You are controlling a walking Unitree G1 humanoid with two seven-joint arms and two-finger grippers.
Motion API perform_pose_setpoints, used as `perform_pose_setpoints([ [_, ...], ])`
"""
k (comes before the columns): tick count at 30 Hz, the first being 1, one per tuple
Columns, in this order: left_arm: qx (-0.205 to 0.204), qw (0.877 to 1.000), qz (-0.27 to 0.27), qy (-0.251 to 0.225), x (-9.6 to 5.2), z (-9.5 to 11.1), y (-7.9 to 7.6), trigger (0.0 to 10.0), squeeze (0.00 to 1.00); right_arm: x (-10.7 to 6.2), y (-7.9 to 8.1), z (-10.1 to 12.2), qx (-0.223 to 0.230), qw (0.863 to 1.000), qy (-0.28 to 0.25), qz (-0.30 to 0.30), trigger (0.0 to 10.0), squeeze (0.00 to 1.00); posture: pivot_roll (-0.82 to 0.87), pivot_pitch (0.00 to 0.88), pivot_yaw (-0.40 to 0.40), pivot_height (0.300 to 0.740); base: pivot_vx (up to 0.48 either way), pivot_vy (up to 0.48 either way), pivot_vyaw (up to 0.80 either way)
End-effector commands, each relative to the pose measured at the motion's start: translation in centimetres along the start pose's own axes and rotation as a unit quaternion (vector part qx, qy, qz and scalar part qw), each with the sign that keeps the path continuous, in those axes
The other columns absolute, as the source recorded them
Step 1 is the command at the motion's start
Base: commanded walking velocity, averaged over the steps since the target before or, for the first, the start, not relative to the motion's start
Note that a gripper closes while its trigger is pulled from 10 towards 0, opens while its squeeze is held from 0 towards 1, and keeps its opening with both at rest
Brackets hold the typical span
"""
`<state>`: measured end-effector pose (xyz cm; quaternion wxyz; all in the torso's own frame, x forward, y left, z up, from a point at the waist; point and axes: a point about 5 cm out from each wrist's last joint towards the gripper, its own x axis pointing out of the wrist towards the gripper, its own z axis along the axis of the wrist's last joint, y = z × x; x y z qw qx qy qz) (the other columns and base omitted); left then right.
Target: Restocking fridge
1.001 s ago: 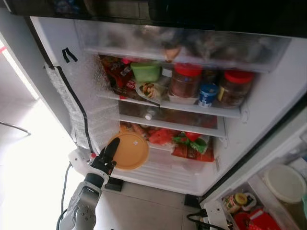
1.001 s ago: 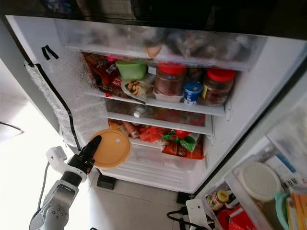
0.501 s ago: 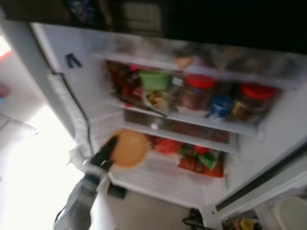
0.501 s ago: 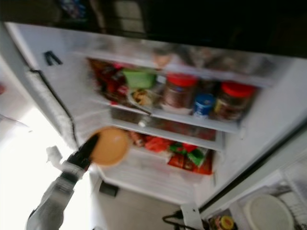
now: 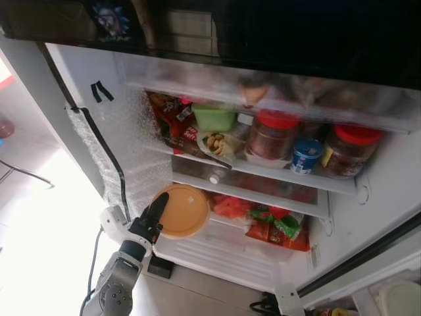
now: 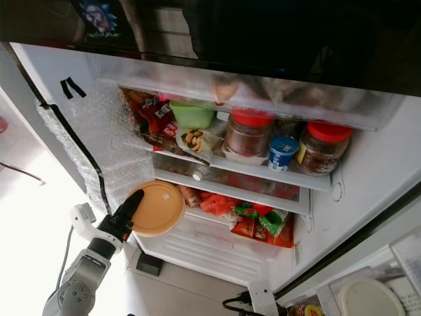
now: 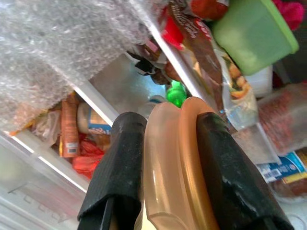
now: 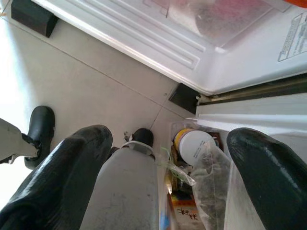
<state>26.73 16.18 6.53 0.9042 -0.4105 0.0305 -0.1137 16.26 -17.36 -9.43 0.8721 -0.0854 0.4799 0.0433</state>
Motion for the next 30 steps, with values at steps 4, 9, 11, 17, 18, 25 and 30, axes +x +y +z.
perform_pose_setpoints([
  [4, -0.004, 1.0, -0.002, 0.007, 0.1, -0.3, -0.1, 10.0, 0.0, -0.1, -0.6, -0.4, 0.015, 1.0, 0.001, -0.012, 10.0, 0.0, 0.0, 0.093, -0.004, 0.74, 0.0, 0.0, 0.0],
  [9, -0.004, 1.0, 0.001, 0.005, 0.1, -0.2, 0.0, 10.0, 0.0, -0.1, -0.6, -0.5, 0.018, 1.0, 0.001, -0.009, 10.0, 0.0, 0.0, 0.093, -0.003, 0.74, 0.0, 0.0, -0.32],
  [11, -0.004, 1.0, 0.001, 0.005, 0.2, -0.2, 0.0, 10.0, 0.0, -0.2, -0.7, -0.5, 0.017, 1.0, 0.001, -0.008, 10.0, 0.0, 0.0, 0.092, -0.003, 0.74, 0.0, 0.0, -0.72],
  [17, -0.002, 1.0, 0.002, 0.004, 0.2, -0.2, 0.0, 10.0, 0.0, -0.2, -0.9, -0.5, 0.017, 1.0, 0.001, -0.007, 10.0, 0.0, 0.0, 0.09, -0.003, 0.74, 0.0, 0.0, -0.72],
  [18, -0.003, 1.0, 0.002, 0.005, 0.2, -0.2, 0.0, 10.0, 0.0, -0.2, -0.9, -0.5, 0.016, 1.0, 0.001, -0.006, 10.0, 0.0, 0.0, 0.09, -0.002, 0.74, 0.0, 0.0, -0.68],
  [25, -0.003, 1.0, 0.002, 0.003, 0.3, -0.3, -0.1, 10.0, 0.0, 0.2, -0.1, 0.9, 0.013, 1.0, -0.008, 0.0, 10.0, 0.0, 0.0, 0.09, -0.003, 0.74, 0.0, 0.0, -0.55],
  [30, -0.005, 1.0, 0.002, 0.004, 0.3, -0.4, -0.1, 10.0, 0.0, 0.2, 0.1, 1.2, 0.012, 1.0, -0.015, 0.002, 10.0, 0.0, 0.0, 0.089, -0.003, 0.74, 0.0, 0.0, 0.0],
])
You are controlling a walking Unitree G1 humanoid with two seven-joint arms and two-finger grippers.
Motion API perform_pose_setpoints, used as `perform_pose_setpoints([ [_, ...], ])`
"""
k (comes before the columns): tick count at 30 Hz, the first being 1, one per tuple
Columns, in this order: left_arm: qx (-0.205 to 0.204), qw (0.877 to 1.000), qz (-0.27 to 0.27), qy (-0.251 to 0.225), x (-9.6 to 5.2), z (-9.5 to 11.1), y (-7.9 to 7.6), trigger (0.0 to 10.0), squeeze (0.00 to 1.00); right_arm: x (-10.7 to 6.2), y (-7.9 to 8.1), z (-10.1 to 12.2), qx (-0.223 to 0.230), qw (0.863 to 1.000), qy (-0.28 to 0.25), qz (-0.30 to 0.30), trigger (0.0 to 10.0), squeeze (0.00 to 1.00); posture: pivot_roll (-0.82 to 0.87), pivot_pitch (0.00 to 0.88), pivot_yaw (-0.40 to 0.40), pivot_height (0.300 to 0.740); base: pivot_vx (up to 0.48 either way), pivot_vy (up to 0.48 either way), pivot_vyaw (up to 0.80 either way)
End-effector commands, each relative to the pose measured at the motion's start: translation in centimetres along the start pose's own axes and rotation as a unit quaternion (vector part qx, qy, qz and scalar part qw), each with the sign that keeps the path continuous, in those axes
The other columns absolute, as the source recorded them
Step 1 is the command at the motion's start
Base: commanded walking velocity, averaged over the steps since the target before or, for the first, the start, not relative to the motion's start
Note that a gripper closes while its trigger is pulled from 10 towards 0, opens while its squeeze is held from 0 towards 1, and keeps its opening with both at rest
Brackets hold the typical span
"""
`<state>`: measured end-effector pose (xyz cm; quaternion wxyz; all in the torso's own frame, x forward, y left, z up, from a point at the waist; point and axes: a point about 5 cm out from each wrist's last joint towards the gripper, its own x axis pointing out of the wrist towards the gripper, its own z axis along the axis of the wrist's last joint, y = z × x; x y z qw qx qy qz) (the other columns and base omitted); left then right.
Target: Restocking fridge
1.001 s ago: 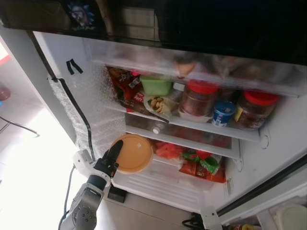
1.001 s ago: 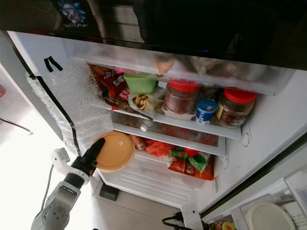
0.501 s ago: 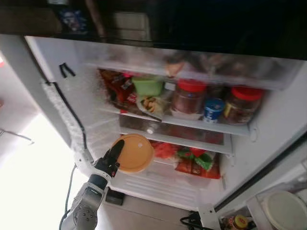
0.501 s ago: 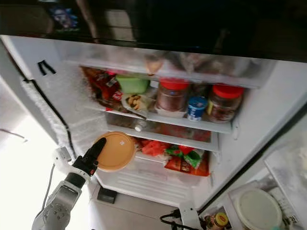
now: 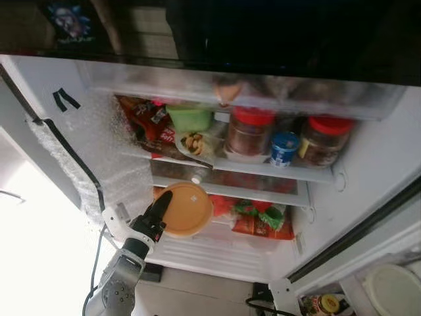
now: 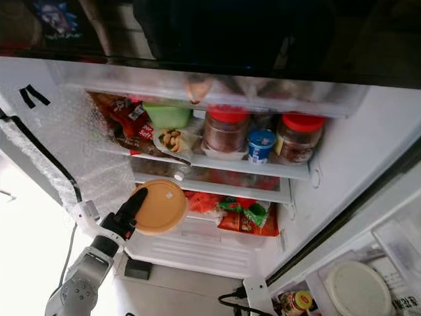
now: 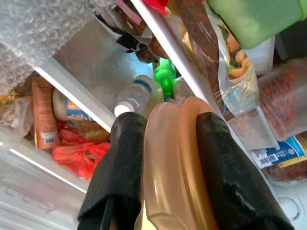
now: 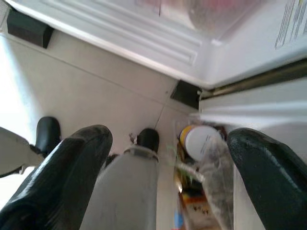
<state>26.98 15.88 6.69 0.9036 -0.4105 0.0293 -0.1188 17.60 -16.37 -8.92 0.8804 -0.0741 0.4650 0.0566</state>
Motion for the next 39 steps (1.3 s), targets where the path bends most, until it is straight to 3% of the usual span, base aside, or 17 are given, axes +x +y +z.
perform_pose_setpoints([
  [1, -0.005, 1.0, 0.007, 0.003, -0.05, -0.29, 0.2, 10.0, 0.0, -0.15, -0.66, -0.5, 0.009, 1.0, 0.003, -0.014, 10.0, 0.0, 0.0, 0.089, -0.003, 0.74, 0.0, 0.0, 0.0],
  [28, -0.002, 1.0, 0.011, -0.002, 0.06, -0.46, 0.04, 10.0, 0.0, -0.35, -0.82, -1.16, 0.015, 1.0, 0.001, -0.008, 10.0, 0.0, 0.0, 0.092, -0.003, 0.74, 0.0, 0.0, 0.0],
  [39, 0.009, 1.0, 0.025, 0.0, 0.11, -0.49, 0.33, 10.0, 0.0, -0.34, -0.77, -1.17, 0.013, 1.0, 0.003, -0.006, 10.0, 0.0, 0.0, 0.095, -0.004, 0.672, 0.0, 0.0, 0.0],
])
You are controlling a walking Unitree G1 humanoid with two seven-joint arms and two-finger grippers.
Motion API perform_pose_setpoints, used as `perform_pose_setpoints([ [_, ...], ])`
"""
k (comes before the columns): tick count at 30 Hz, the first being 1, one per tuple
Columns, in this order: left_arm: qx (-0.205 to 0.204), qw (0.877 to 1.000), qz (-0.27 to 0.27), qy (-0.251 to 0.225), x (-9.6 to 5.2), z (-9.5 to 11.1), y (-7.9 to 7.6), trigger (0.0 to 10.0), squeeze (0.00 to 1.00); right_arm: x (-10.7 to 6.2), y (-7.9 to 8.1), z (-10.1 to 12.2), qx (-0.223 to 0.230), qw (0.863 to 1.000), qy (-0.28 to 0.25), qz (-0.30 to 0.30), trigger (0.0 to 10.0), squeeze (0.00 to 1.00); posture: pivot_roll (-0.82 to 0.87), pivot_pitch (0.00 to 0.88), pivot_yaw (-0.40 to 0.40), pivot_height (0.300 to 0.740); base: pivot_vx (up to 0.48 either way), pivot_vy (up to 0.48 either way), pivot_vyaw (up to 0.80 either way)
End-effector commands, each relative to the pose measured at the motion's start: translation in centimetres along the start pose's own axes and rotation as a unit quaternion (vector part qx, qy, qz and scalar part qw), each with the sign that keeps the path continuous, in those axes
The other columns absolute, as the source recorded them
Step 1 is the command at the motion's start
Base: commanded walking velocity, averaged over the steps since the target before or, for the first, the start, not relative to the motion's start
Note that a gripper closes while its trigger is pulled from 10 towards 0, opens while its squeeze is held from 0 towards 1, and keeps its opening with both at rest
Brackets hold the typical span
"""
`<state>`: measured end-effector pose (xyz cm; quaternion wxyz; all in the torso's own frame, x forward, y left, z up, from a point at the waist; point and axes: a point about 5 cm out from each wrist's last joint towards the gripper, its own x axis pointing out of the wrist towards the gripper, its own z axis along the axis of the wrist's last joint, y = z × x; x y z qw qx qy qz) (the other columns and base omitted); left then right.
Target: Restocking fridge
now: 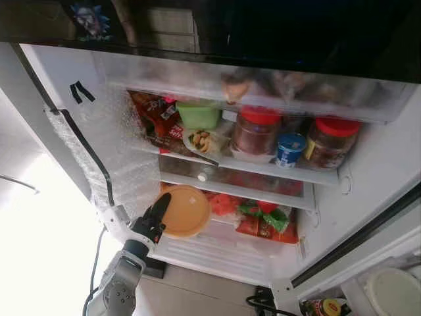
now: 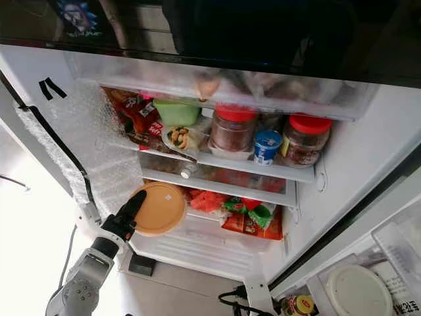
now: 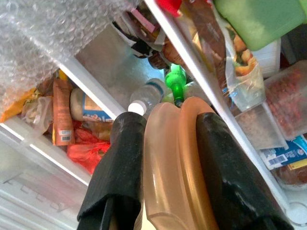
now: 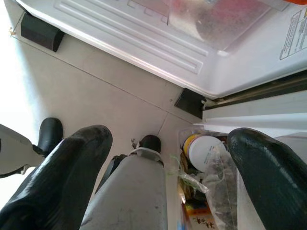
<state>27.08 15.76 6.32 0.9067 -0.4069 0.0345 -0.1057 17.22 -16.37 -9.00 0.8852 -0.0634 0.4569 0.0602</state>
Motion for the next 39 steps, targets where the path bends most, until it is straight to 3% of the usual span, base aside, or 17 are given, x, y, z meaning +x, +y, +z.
perform_pose_setpoints([
  [1, 0.005, 1.0, 0.011, 0.0, 0.01, -0.18, 0.09, 10.0, 0.0, -0.23, -0.86, -0.81, 0.005, 1.0, 0.013, -0.013, 10.0, 0.0, 0.0, 0.095, -0.004, 0.667, 0.0, 0.0, 0.0],
  [8, 0.012, 1.0, 0.018, -0.003, 0.05, -0.13, 0.09, 10.0, 0.0, -0.27, -0.92, -0.99, 0.003, 1.0, 0.018, -0.014, 10.0, 0.0, 0.0, 0.094, -0.003, 0.622, 0.0, 0.0, 0.0],
  [39, -0.008, 1.0, 0.005, -0.028, 0.79, 0.7, -0.42, 10.0, 0.0, -0.34, -1.04, -1.25, 0.009, 1.0, 0.02, -0.016, 10.0, 0.0, 0.0, 0.084, -0.003, 0.622, 0.0, 0.0, 0.0],
])
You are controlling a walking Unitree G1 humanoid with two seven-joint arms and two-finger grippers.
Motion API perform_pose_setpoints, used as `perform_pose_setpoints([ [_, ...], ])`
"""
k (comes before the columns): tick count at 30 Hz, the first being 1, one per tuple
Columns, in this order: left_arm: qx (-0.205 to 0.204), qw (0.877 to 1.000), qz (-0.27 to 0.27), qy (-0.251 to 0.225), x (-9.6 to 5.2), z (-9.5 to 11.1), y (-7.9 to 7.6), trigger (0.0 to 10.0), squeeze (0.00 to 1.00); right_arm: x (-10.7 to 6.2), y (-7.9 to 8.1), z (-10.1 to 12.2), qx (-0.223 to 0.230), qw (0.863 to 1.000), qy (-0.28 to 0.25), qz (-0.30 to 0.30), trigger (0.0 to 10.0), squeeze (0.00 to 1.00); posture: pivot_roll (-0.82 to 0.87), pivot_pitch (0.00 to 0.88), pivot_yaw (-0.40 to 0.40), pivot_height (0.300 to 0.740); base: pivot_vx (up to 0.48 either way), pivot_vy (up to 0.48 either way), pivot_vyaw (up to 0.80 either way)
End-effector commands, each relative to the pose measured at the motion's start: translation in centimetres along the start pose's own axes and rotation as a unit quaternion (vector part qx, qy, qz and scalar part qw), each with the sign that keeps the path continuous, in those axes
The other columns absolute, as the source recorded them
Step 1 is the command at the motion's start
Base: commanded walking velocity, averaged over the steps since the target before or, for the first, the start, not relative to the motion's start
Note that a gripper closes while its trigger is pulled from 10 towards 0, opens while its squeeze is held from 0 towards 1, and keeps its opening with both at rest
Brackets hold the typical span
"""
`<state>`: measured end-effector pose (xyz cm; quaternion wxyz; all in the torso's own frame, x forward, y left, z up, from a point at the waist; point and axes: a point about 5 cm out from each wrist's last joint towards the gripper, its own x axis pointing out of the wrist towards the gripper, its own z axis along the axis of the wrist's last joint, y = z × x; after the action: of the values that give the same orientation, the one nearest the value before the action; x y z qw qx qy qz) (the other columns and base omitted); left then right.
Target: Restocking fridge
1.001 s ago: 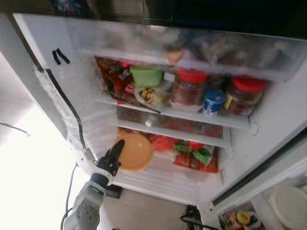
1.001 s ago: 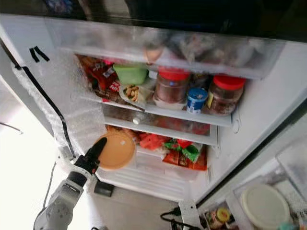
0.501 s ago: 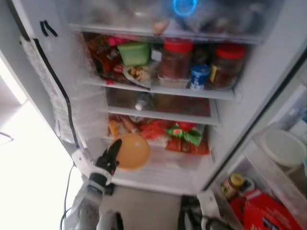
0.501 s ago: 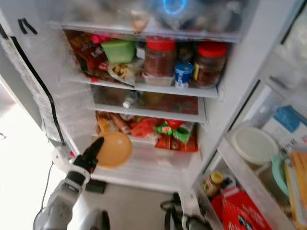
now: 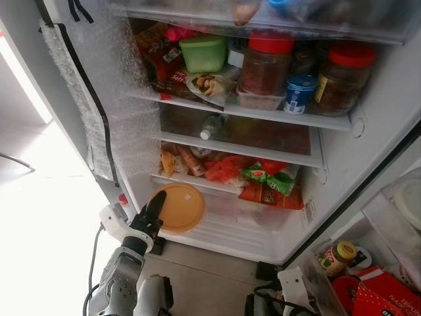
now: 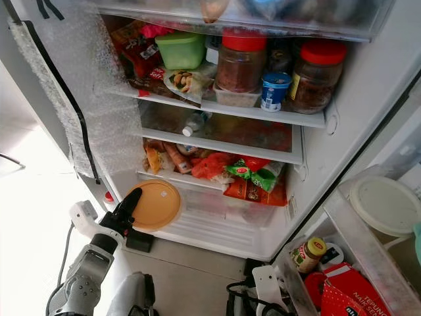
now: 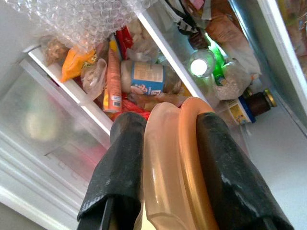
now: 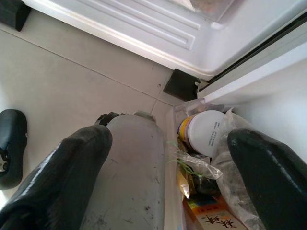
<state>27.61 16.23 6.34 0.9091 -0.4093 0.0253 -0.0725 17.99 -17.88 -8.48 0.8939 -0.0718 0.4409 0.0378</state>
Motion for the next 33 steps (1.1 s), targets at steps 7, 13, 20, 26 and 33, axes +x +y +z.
perform_pose_setpoints([
  [7, -0.008, 1.0, -0.026, -0.009, 0.48, 0.37, -1.03, 10.0, 0.0, -0.34, 0.67, -1.77, 0.007, 0.999, 0.034, 0.011, 10.0, 0.0, 0.0, 0.088, -0.003, 0.622, 0.035, 0.0, 0.0],
  [13, -0.008, 1.0, -0.027, -0.011, 0.49, 0.5, -1.06, 10.0, 0.0, -0.32, 0.71, -1.73, 0.006, 0.999, 0.034, 0.012, 10.0, 0.0, 0.0, 0.092, -0.003, 0.622, 0.259, 0.0, 0.0],
  [20, -0.007, 0.999, -0.031, -0.01, 0.56, 0.55, -1.16, 10.0, 0.0, -0.36, 0.61, -1.87, 0.007, 0.999, 0.036, 0.011, 10.0, 0.0, 0.0, 0.092, -0.003, 0.622, 0.28, 0.0, 0.0],
  [26, -0.006, 0.999, -0.034, -0.009, 0.59, 0.51, -1.26, 10.0, 0.0, -0.43, 0.59, -2.13, 0.001, 0.999, 0.04, 0.011, 10.0, 0.0, 0.0, 0.091, -0.004, 0.622, 0.294, 0.0, 0.0],
  [33, -0.006, 0.999, -0.035, -0.007, 0.56, 0.45, -1.28, 10.0, 0.0, -0.49, 0.57, -2.36, 0.001, 0.999, 0.045, 0.011, 10.0, 0.0, 0.0, 0.093, -0.004, 0.622, 0.296, 0.0, 0.0],
])
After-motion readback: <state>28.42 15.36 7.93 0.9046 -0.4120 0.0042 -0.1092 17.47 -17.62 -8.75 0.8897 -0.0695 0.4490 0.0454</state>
